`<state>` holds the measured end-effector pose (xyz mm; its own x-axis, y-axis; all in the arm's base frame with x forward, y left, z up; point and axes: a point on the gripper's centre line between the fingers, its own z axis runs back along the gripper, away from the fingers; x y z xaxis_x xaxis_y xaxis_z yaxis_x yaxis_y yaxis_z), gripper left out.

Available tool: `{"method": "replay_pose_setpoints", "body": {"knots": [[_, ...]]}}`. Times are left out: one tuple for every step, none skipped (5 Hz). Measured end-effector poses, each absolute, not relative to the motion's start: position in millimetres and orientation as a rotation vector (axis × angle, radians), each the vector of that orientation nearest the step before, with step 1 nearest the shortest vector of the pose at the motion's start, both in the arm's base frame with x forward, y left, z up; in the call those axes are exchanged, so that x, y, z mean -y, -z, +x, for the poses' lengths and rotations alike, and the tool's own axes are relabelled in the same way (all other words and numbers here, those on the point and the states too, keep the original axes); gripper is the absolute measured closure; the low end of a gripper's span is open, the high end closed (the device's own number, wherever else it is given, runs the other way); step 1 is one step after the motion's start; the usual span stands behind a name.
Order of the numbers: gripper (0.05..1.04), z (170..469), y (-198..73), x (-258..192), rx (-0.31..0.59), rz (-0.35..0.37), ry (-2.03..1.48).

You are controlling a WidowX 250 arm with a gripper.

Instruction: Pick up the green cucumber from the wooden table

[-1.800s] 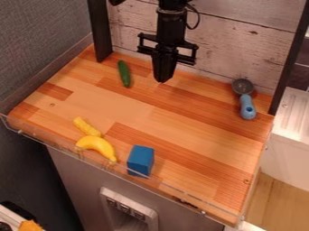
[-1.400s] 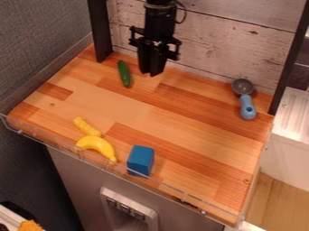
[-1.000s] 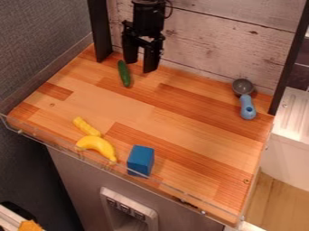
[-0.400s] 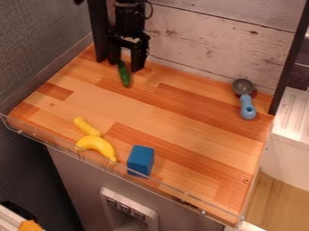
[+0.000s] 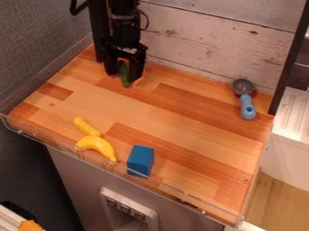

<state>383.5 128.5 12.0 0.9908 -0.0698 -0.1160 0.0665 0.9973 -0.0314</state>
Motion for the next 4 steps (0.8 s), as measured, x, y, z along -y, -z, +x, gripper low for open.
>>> {"method": "replay_pose_setpoints", "body": {"knots": [[0.135,380.8,-8.3,-129.3,-0.114,-0.02,0.136],[0.438,379.9,-6.4,-131.0,-0.111,-0.014,0.21],[0.7,382.9,-7.3,-131.8,-0.1,-0.008,0.262],[0.745,388.9,-7.8,-132.7,-0.095,-0.004,0.265]]}}
